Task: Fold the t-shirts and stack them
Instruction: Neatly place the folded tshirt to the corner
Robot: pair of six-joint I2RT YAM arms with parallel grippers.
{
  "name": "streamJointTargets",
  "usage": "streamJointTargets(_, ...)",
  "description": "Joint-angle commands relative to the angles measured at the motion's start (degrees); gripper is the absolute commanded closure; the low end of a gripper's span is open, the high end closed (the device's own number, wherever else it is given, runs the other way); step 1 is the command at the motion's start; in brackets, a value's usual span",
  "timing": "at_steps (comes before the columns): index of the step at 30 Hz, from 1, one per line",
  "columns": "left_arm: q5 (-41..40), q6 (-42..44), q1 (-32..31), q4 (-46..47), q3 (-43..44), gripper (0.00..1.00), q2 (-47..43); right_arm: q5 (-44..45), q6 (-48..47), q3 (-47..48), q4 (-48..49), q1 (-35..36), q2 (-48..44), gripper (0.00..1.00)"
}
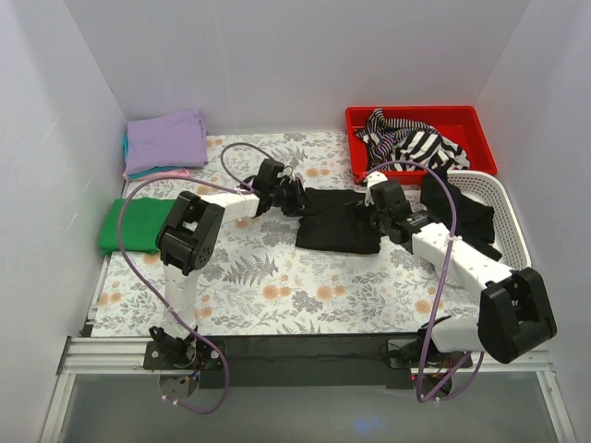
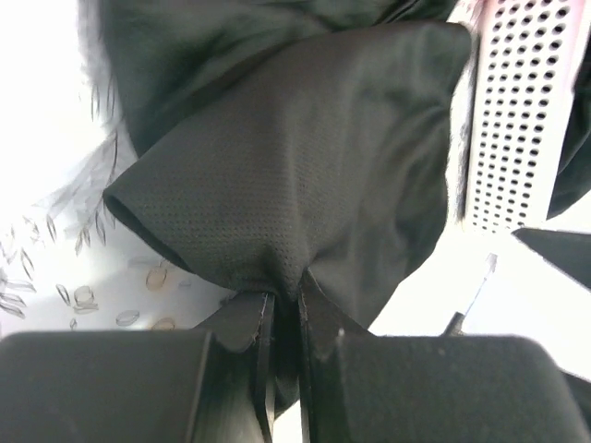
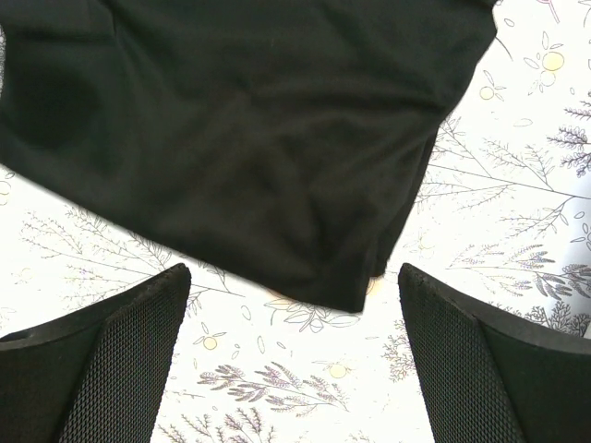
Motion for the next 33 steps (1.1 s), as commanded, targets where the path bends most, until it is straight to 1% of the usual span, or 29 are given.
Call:
streamJointTargets(1, -2.5, 6.7, 0.9, -7.7, 6.9, 1.0, -4.2, 0.8, 0.5, -1.1, 2.0, -0.4, -1.2, 0.02)
streamJointTargets(5, -4.1, 9.9, 1.9, -13.2, 12.7, 1.0, -4.7, 0.6, 0.9, -1.2, 2.4, -0.5, -0.9, 0.01)
streamJointTargets(6, -4.3, 10.5, 2.2, -14.2, 15.6, 1.0, -4.5, 0.4, 0.9, -1.2, 2.4, -0.5, -0.8, 0.02)
streamJointTargets(9, -5.2, 13.8, 3.2, -19.0, 20.2, 1.0, -3.0, 0.2, 0.8, -1.2, 2.7, -0.5, -0.4, 0.02)
streamJointTargets(10, -5.3, 15.4, 3.9, -20.1, 23.4, 1.0, -1.9, 0.2, 0.8, -1.1, 2.8, -0.5, -0.3, 0.02)
streamJointTargets(12, -5.5, 17.2, 4.8, -24.0, 26.9, 1.0, -0.7, 0.0, 0.8, -1.0, 2.8, -0.5, -0.1, 0.02)
streamJointTargets(13, -6.8, 18.3, 5.8, -25.9, 32.2, 1.0, 0.0, -0.4, 0.8, -1.1, 2.9, -0.4, 0.0, 0.02)
streamJointTargets(14, -8.2, 18.8, 6.6, -28.8, 34.3, 1.0, 1.6, -0.9, 0.8, -1.1, 3.4, -0.5, 0.2, 0.02)
streamJointTargets(16, -6.9, 19.1, 9.1, -30.2, 39.2, 1.0, 3.0, -2.0, 1.0, -0.9, 3.7, -0.5, 1.1, 0.02)
streamJointTargets(17, -7.1, 20.0, 9.8, -31.7, 44.0, 1.0, 4.5, -2.4, 1.1, -0.8, 4.1, -0.6, 1.4, 0.02)
streamJointTargets(19, -9.5, 22.2, 11.6, -34.5, 49.8, 1.0, 6.5, -3.5, 1.1, -0.3, 4.1, -0.5, 2.5, 0.02)
streamJointTargets(20, -10.3, 23.0, 12.4, -37.6, 56.5, 1.0, 7.8, -4.0, 1.3, -0.2, 4.2, -0.5, 2.7, 0.02)
streamJointTargets(21, -11.3, 24.3, 13.2, -38.9, 59.3, 1.0, 10.0, -4.3, 1.3, -0.1, 4.5, -0.5, 2.9, 0.02)
streamJointTargets(23, -11.9, 24.7, 16.2, -41.0, 64.8, 1.0, 11.4, -4.8, 1.3, 0.2, 4.9, -0.5, 3.6, 0.02)
streamJointTargets(26, -11.7, 25.1, 20.9, -38.9, 64.0, 1.0, 10.7, -5.7, 1.3, 1.5, 5.1, -0.5, 5.4, 0.02)
streamJointTargets(28, -12.0, 27.5, 24.0, -38.0, 63.7, 1.0, 10.2, -6.9, 1.3, 2.1, 5.4, -0.5, 6.8, 0.02)
streamJointTargets(30, -13.7, 29.6, 25.6, -38.2, 66.1, 1.0, 10.7, -7.5, 1.2, 2.8, 5.8, -0.5, 7.9, 0.02)
streamJointTargets(31, -13.8, 31.5, 27.3, -38.3, 67.0, 1.0, 11.5, -7.5, 1.1, 3.1, 6.1, -0.5, 9.3, 0.02)
streamJointTargets(33, -14.0, 32.8, 28.7, -37.2, 67.6, 1.0, 11.7, -9.6, 0.8, 4.1, 6.1, -0.5, 10.8, 0.03)
